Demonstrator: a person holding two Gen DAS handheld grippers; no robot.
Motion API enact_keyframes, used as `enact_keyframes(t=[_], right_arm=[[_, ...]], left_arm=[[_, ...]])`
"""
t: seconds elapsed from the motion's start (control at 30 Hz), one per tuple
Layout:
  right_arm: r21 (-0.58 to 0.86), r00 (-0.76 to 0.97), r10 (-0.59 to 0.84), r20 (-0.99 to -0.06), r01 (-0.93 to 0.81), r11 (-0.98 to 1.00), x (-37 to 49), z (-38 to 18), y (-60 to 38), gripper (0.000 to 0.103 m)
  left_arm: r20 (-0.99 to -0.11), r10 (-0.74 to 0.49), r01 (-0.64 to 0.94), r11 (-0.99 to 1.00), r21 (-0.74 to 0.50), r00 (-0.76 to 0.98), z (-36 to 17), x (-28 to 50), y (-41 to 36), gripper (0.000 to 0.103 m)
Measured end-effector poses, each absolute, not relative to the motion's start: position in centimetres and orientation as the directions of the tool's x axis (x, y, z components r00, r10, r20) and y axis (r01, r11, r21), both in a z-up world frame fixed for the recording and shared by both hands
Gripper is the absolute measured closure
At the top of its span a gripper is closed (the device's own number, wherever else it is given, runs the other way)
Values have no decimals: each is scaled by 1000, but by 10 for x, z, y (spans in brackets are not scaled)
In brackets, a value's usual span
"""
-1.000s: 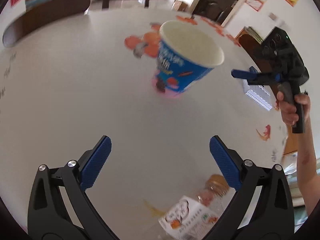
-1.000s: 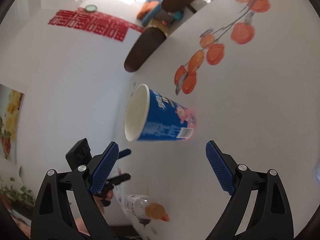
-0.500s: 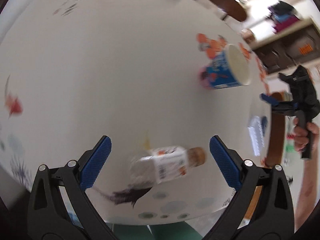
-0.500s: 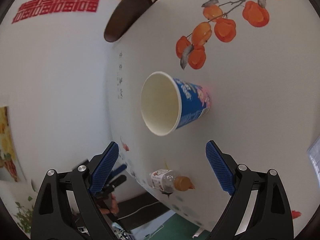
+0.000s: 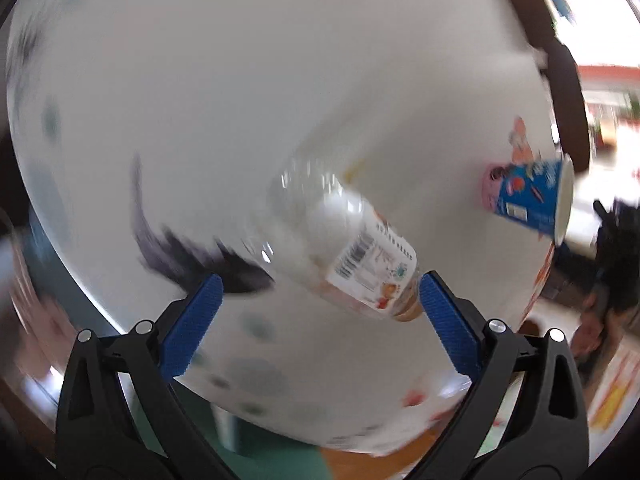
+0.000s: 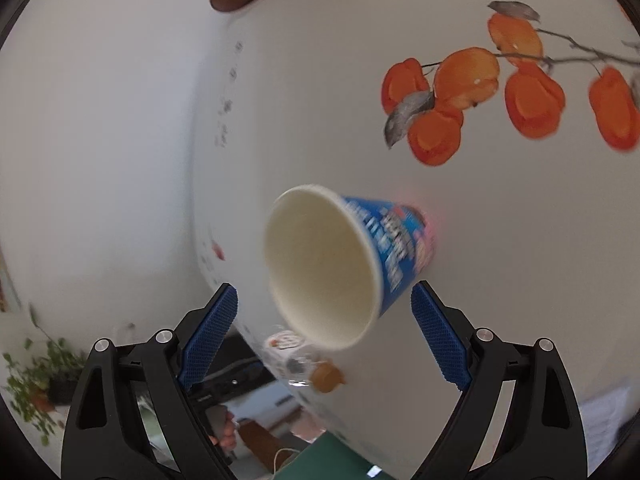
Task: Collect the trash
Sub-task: 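Grasp the white-labelled bottle with the left gripper while the right grasps the blue paper cup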
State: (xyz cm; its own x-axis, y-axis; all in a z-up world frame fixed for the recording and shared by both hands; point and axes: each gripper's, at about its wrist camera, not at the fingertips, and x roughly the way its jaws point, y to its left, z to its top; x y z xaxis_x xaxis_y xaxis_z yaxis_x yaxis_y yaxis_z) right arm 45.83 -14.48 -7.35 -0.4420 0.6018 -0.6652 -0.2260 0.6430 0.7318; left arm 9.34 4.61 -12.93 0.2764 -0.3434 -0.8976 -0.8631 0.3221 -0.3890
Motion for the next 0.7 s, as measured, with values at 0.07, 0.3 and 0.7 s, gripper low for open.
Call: enact_keyframes(t=[0.07,0.3,0.7], right_arm=[[741,-470,593,-654,-242,626,463,-78,-137,16],[736,-515,551,-656,-276,618,474,-96,-123,39],[689,-528,474,-704,-349,635,480,-109,-118,78]], left_arm=[[-898,-338,-878,287,-382,281,-133,96,38,7],[-923,-291,-951,99,-291,252,-150,107,30,7],[-933,-263,-959,79,-273,244,-170,121,19,32]])
